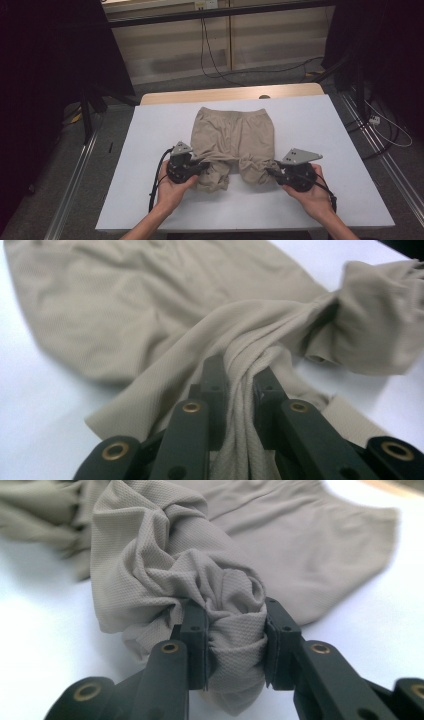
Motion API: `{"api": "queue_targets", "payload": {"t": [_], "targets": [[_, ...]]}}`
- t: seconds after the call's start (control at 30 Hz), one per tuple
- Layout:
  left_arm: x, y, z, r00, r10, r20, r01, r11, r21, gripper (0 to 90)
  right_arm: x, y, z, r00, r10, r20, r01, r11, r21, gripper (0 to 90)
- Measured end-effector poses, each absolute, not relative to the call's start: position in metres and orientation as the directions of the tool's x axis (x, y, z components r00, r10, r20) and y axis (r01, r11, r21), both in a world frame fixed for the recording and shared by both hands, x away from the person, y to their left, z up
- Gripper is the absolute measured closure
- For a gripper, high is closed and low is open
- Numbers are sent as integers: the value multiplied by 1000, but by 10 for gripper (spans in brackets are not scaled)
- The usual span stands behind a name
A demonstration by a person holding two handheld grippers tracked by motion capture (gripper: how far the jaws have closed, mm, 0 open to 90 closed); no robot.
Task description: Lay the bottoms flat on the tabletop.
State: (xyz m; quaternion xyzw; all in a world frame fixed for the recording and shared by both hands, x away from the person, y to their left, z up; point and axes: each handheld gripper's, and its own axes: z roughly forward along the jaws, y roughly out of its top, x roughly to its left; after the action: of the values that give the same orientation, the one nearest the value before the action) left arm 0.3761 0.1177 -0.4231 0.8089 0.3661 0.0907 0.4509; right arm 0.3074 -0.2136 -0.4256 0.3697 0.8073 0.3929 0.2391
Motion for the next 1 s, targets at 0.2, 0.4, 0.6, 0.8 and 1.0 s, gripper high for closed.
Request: {"api": "queue_targets", "payload": {"t": [0.2,0.4,0.6,0.8,1.0], "targets": [[406,91,-421,683,709,-177,520,-302,799,708,335,-213,-431,-549,807,-216,389,475,789,643],[430,76,-434,673,722,-162,523,-309,794,577,351,-218,-443,-538,827,-162,452,445,773,524],[415,92,-417,689,711,-143,485,-305,819,356,342,-216,-427,-543,831,-124,427,401,811,348],[385,137,-397,682,718,-138,440,-253,861,278,334,-199,-408,-576,812,-95,376,366,852,322],[375,159,-421,669,724,-169,500,-270,823,395,336,-154,-407,-714,698,-43,346,405,846,582]]}}
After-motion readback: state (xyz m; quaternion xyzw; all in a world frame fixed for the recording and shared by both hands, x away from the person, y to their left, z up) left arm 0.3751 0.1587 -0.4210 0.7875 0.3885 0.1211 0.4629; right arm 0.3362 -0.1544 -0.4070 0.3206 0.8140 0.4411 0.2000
